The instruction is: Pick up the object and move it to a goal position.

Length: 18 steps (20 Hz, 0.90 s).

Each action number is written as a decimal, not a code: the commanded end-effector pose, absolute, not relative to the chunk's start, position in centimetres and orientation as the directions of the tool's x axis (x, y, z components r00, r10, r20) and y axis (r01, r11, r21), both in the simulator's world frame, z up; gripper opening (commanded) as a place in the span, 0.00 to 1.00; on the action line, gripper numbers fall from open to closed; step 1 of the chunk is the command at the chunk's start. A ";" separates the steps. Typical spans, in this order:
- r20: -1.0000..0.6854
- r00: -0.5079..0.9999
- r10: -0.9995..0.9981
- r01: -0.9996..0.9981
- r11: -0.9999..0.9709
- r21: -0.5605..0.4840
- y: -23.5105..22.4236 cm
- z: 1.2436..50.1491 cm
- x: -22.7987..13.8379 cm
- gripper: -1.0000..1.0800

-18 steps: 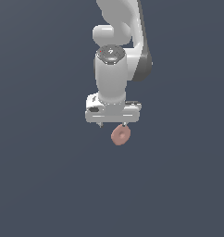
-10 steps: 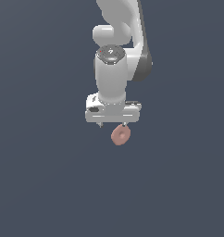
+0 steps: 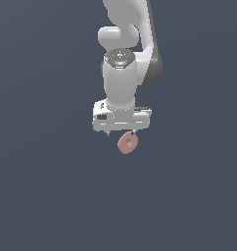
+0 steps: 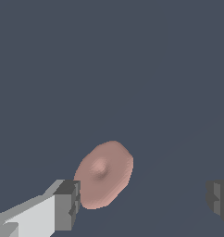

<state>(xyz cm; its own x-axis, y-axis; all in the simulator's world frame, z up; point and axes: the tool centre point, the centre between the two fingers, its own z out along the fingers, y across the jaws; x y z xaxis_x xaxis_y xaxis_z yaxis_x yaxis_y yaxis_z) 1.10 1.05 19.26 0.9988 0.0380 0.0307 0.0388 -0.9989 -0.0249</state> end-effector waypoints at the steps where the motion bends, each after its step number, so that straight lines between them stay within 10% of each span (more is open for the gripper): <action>1: 0.035 0.998 0.058 0.059 -0.998 -0.029 1.6 19.1 1.2 0.96; 18: 0.027 0.998 -0.049 -0.048 -0.998 -0.031 2.3 17.2 0.5 0.96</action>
<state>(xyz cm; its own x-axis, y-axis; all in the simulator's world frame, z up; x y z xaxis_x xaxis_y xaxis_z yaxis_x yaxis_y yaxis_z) 0.64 2.17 17.62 0.9992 -0.0267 0.0289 -0.0258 -0.9992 -0.0313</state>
